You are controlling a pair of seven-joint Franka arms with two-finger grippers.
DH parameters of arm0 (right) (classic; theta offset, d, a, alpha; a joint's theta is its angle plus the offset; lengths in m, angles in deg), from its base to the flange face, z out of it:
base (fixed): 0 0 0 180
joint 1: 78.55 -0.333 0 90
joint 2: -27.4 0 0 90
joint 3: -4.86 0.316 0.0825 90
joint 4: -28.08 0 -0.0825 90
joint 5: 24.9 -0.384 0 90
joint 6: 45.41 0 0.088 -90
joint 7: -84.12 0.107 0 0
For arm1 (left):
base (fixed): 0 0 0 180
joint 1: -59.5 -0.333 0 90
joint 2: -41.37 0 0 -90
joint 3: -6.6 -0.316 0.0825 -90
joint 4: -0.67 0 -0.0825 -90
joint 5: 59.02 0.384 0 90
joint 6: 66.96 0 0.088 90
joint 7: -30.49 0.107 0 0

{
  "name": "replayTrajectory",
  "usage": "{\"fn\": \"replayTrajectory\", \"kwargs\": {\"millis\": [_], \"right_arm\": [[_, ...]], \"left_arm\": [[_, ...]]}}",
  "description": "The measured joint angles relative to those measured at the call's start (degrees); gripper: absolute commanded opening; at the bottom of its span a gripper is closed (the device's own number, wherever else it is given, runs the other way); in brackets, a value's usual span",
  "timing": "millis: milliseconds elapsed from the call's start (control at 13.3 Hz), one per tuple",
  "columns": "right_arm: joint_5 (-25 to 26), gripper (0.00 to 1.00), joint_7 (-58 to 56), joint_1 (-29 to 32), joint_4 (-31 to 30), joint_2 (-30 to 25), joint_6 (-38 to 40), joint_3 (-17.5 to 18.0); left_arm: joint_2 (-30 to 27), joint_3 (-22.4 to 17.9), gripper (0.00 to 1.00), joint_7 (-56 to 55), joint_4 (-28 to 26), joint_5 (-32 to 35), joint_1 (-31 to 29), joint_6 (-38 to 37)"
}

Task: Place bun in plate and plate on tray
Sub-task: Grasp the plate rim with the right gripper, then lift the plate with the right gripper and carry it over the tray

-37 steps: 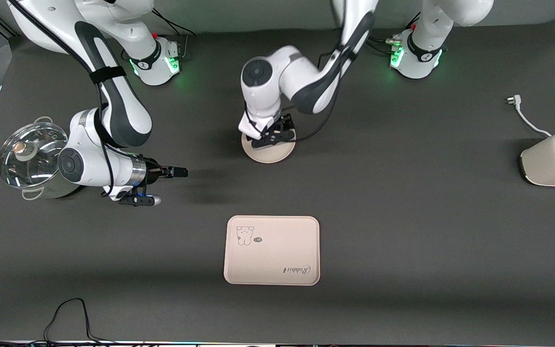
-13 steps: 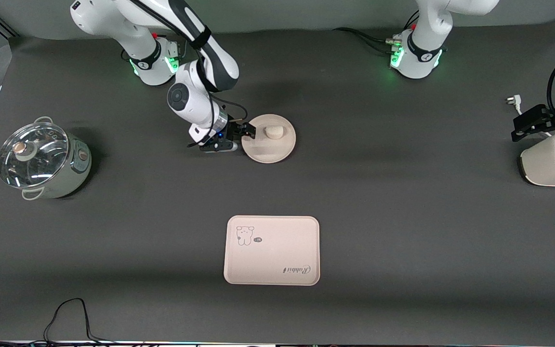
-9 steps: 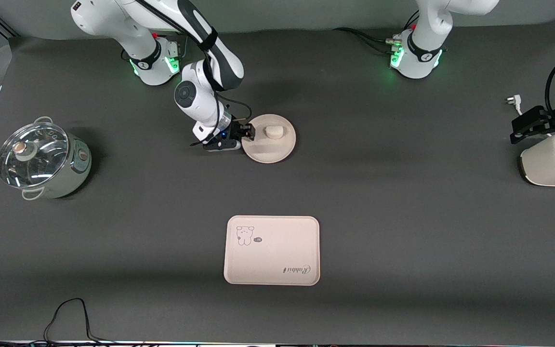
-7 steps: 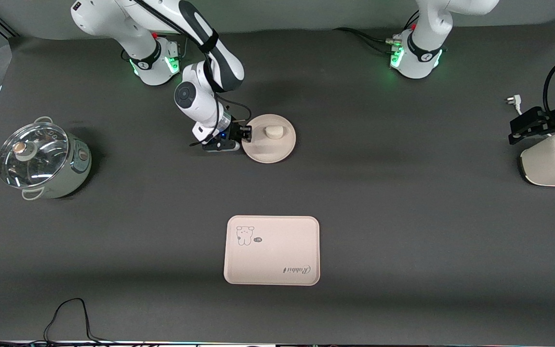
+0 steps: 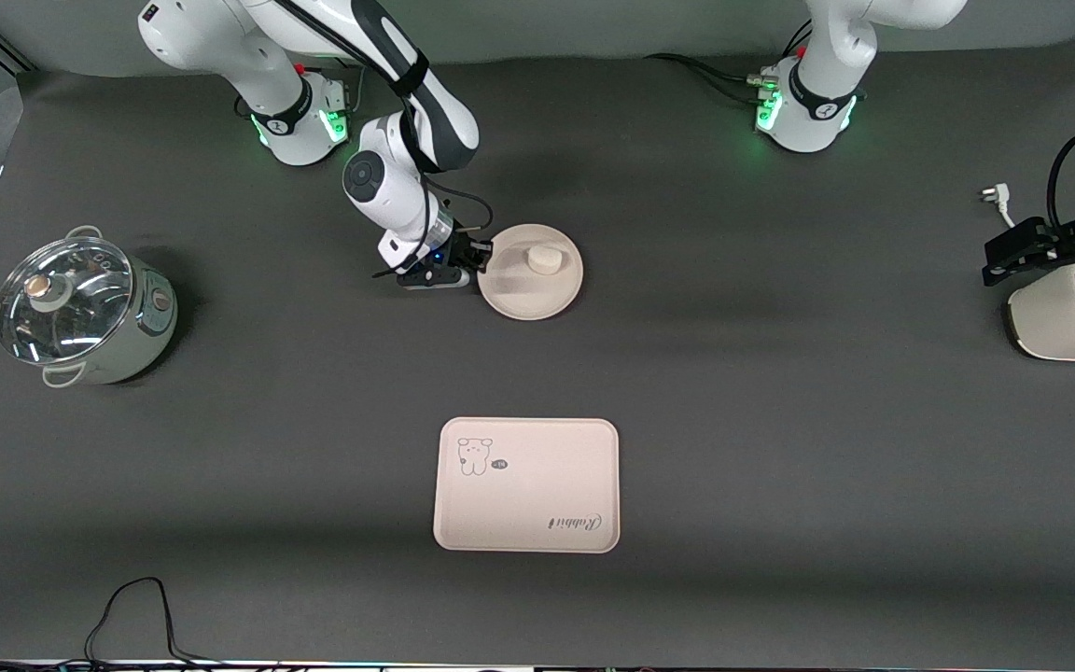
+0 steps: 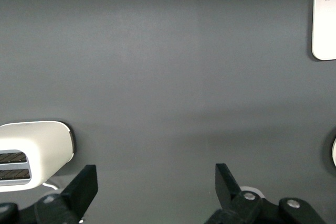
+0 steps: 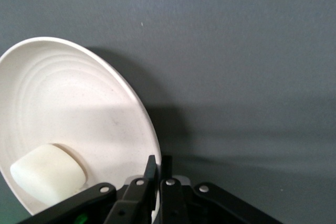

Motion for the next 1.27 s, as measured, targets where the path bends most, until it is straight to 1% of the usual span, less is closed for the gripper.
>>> {"fn": "replayTrajectory", "kwargs": {"millis": [150, 300, 450, 675, 750, 900, 975, 1050, 1200, 1275], "right_arm": [[0.0, 0.0, -0.1, 0.0, 0.9, -0.9, 3.6, -2.5], [0.0, 0.0, -1.5, 0.0, 3.2, -2.6, 10.4, -7.2], [0.9, 0.0, -2.4, 0.1, 6.8, -4.8, 18.5, -12.2], [2.3, 0.0, -2.4, 0.1, 13.8, -6.5, 25.8, -17.2], [3.3, 0.0, -2.4, 0.1, 16.8, -6.4, 28.9, -19.1], [8.6, 0.0, -0.6, 0.1, 24.0, -5.7, 37.0, -23.7], [10.7, 0.0, 1.2, 0.3, 28.9, -4.6, 41.5, -25.7], [11.5, 0.0, 2.8, 0.7, 34.2, -3.0, 45.3, -27.1], [11.7, 0.0, 5.7, 2.6, 44.5, 1.8, 48.9, -27.8], [11.3, 0.0, 6.6, 3.6, 48.9, 5.0, 49.4, -27.8]], "left_arm": [[0.1, 0.0, 1.0, 0.0, 0.0, 0.0, 0.0, 0.0], [0.3, 0.0, 1.0, 0.0, 0.0, 0.0, 0.0, 0.1], [1.1, 0.0, 1.0, 0.0, 0.0, 0.2, 0.0, 1.2], [2.4, 0.0, 1.0, 0.1, 0.0, 1.2, 0.0, 2.6], [2.7, 0.0, 1.0, 0.1, 0.0, 1.4, 0.0, 2.7], [3.1, 0.2, 1.0, 1.0, -0.4, 1.4, 0.1, 2.5], [3.2, 0.4, 1.0, 1.4, -0.9, 1.4, 0.3, 2.1], [3.2, 0.4, 1.0, 1.5, -1.2, 1.4, 0.3, 1.2], [3.0, 1.1, 1.0, 1.6, -1.3, 1.3, -1.3, 0.1], [2.7, 3.2, 1.0, 1.8, -1.3, 1.1, -3.8, -0.2]]}}
